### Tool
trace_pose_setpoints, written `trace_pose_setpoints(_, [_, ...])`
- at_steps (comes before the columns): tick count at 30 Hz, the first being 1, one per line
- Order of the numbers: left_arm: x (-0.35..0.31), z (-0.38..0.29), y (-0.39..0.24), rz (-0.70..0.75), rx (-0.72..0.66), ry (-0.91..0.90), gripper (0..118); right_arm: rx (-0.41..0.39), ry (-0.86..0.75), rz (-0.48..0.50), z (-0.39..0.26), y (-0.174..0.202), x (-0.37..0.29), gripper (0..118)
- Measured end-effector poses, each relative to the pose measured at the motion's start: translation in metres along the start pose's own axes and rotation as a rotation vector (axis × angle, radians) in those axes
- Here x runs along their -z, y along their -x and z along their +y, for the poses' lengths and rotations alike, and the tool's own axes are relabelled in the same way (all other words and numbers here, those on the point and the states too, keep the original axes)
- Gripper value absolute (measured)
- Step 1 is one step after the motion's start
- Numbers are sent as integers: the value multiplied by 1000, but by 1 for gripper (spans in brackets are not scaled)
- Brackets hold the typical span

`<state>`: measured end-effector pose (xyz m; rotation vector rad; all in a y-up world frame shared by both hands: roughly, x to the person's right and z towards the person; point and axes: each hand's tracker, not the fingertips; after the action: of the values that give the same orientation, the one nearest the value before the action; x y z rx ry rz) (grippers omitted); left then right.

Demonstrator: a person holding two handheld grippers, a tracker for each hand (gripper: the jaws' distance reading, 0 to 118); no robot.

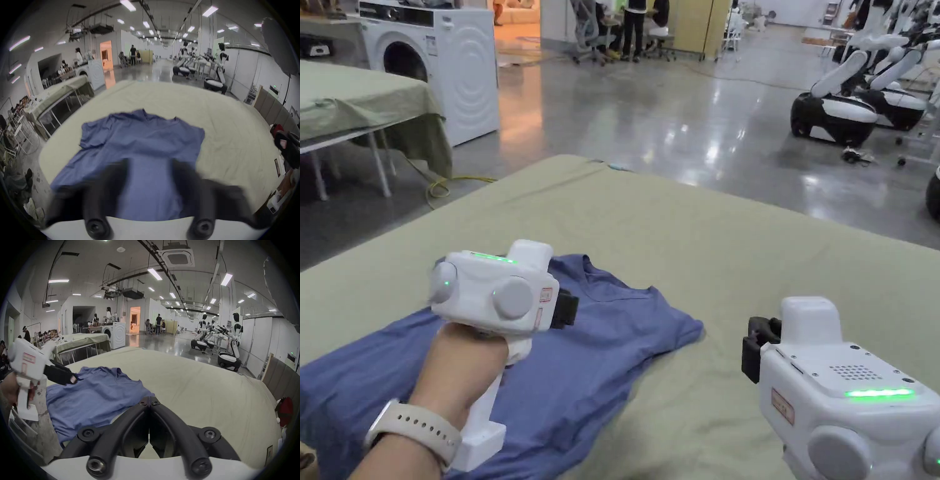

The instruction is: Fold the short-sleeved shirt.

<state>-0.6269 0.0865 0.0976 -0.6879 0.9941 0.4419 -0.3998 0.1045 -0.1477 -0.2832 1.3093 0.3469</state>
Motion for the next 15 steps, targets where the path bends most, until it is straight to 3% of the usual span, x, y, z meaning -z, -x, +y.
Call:
trace_pose_setpoints(1, [17, -2, 0, -5, -3, 40, 102, 2, 10, -5, 1, -2, -1, 3])
trace_pose_setpoints(2, [36, -6, -1, -24, 2, 64, 118, 7, 21, -15, -2, -4, 1, 3])
trace_pose_setpoints(12, [185, -42, -9, 53, -28, 285, 118, 23, 108, -62, -23, -24, 18, 3])
trace_pose_setpoints(15, [180, -34, -14, 72, 9, 251, 118, 11, 123, -69, -27, -26, 19, 3])
